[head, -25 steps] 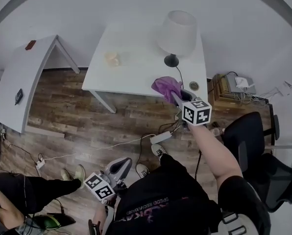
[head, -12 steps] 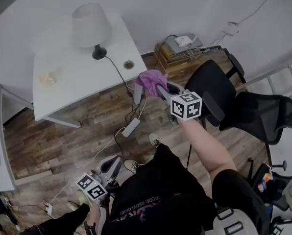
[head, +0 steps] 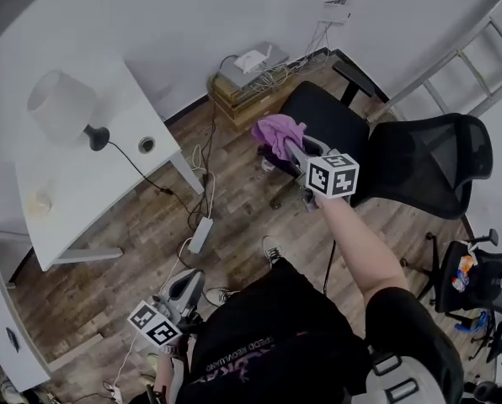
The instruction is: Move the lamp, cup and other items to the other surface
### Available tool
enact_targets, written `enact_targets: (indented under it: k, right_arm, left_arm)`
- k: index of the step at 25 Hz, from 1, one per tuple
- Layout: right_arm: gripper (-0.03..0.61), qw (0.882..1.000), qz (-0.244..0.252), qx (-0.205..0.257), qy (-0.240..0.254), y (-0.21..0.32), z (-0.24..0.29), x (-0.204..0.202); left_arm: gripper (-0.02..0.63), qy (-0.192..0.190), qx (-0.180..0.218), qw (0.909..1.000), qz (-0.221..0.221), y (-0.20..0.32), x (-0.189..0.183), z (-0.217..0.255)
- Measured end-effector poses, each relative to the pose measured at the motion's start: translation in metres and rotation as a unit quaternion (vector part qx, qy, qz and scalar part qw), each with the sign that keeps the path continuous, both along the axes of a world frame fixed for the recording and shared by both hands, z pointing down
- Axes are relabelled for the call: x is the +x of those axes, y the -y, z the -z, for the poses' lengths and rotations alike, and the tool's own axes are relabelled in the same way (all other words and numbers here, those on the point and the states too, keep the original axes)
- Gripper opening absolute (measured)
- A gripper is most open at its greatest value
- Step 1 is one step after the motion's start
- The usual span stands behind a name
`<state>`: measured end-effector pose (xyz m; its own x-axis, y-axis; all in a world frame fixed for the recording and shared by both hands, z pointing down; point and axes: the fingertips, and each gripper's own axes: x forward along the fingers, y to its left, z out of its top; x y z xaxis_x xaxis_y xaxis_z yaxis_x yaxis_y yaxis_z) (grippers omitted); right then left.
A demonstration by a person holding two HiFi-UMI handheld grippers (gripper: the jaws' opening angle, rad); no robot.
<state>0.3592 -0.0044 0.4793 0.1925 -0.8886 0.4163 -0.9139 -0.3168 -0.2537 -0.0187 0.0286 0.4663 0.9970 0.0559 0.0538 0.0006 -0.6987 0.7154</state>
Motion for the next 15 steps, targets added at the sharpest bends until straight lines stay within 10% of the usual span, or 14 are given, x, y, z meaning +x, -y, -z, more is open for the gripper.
enact_targets:
  k: [15]
  right_arm:
    - [0.098,0.988,-0.104,-0.096,0.064,-0.109,-0.115,0.230]
  left_arm:
    - [-0.003,0.037,-0.028,0.9983,-0.036,-0.040,0.183,-0.016]
